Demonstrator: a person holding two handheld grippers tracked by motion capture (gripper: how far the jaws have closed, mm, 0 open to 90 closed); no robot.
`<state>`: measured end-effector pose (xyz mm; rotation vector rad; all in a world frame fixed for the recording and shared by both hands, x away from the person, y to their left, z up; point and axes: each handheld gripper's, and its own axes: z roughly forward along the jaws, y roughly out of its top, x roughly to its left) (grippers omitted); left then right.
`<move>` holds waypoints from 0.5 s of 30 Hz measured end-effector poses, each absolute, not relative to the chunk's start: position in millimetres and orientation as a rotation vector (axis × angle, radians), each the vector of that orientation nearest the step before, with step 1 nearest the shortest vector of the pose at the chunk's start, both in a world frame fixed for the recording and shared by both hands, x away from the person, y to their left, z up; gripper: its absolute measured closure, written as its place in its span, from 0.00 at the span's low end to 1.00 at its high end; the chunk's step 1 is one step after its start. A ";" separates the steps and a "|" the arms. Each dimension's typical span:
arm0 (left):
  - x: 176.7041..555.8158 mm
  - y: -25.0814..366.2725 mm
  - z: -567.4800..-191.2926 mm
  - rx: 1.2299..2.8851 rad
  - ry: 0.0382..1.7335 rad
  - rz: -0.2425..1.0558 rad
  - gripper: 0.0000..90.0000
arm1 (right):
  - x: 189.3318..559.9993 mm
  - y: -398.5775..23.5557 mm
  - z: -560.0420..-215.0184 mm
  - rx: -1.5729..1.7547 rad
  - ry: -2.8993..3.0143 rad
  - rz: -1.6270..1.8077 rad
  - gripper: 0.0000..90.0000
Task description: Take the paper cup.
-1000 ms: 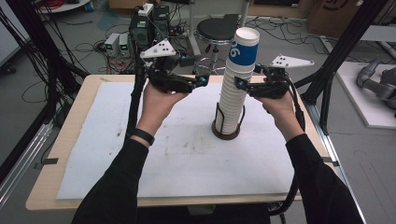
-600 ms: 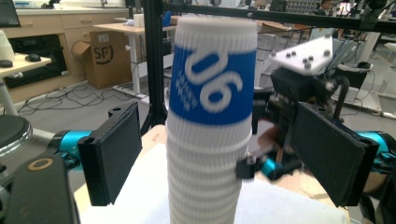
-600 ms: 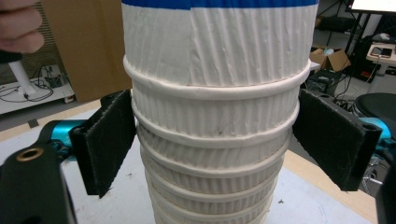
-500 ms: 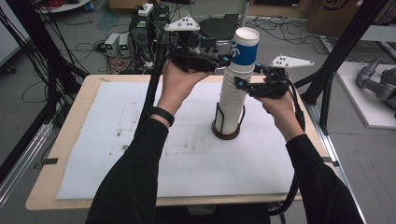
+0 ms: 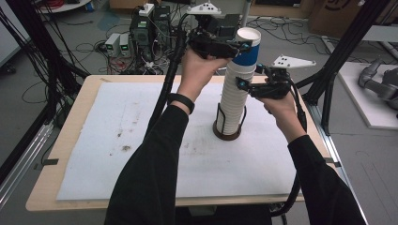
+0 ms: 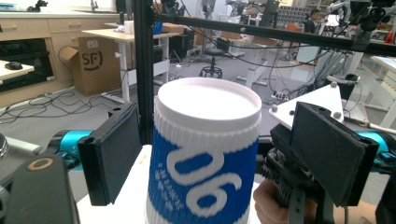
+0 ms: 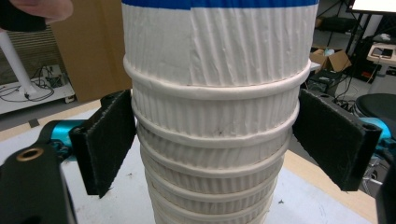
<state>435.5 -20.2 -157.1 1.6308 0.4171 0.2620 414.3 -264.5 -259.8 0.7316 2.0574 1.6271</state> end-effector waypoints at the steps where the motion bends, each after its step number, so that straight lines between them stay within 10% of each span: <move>1: 436.6 -21.6 -157.0 1.629 0.421 0.260 0.19 | 414.4 -264.4 -259.8 0.728 2.056 1.626 0.16; 15: 451.0 -31.2 -162.5 1.599 0.422 0.215 0.28 | 413.7 -264.4 -259.7 0.730 2.059 1.625 0.16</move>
